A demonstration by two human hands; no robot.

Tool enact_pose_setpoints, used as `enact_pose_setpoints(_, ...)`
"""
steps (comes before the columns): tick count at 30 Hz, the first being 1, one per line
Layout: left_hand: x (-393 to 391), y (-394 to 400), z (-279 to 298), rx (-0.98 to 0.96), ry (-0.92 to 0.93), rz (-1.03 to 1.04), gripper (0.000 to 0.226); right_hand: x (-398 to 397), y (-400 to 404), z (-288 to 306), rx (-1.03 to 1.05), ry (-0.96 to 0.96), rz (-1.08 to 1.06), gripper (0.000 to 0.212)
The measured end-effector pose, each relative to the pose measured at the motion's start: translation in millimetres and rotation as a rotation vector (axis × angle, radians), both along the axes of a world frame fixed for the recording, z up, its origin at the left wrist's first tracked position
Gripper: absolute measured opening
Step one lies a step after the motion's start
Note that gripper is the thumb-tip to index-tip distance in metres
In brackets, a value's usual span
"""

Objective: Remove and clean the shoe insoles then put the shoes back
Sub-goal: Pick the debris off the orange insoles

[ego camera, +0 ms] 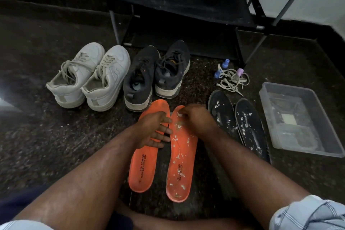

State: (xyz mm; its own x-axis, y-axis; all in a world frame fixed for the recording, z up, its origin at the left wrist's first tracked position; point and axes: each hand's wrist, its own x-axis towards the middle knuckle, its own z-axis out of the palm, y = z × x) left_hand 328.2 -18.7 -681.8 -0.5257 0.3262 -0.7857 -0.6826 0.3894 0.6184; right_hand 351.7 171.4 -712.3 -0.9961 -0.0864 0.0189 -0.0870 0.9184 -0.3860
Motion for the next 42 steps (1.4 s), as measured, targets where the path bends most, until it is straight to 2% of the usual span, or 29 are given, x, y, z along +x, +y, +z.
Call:
enact_pose_setpoints(8,0,1,0,0.029,-0.038,0.027,0.053,-2,0,-5,-0.057,-0.031,-0.036,0.022)
enact_pose_setpoints(13,-1,-1,-2,0.038,-0.030,0.009,0.058,-4,3,1,-0.235,-0.016,-0.176,0.015)
enact_pose_setpoints(16,-2,0,-5,0.032,-0.039,-0.005,0.061,0,-3,2,-0.118,0.006,-0.007,0.022)
enact_pose_setpoints(19,-3,3,-5,0.012,-0.047,-0.003,0.063,-1,-3,-1,0.027,0.009,0.169,0.018)
enact_pose_setpoints(23,-2,3,-6,0.008,-0.052,0.005,0.067,-10,10,1,0.027,0.024,-0.039,0.020)
enact_pose_setpoints(28,-4,4,-8,0.008,-0.057,0.023,0.071,-3,-4,-2,0.009,-0.002,0.158,0.013)
enact_pose_setpoints(32,-3,3,-8,0.008,-0.056,0.016,0.071,-13,7,-1,0.099,-0.019,0.021,0.013)
enact_pose_setpoints(37,-3,4,-8,0.006,-0.056,0.019,0.073,-2,-14,-4,0.057,-0.023,0.189,0.016)
enact_pose_setpoints(42,-2,3,-6,0.009,-0.047,0.011,0.073,-7,-6,1,0.182,0.029,0.066,0.012)
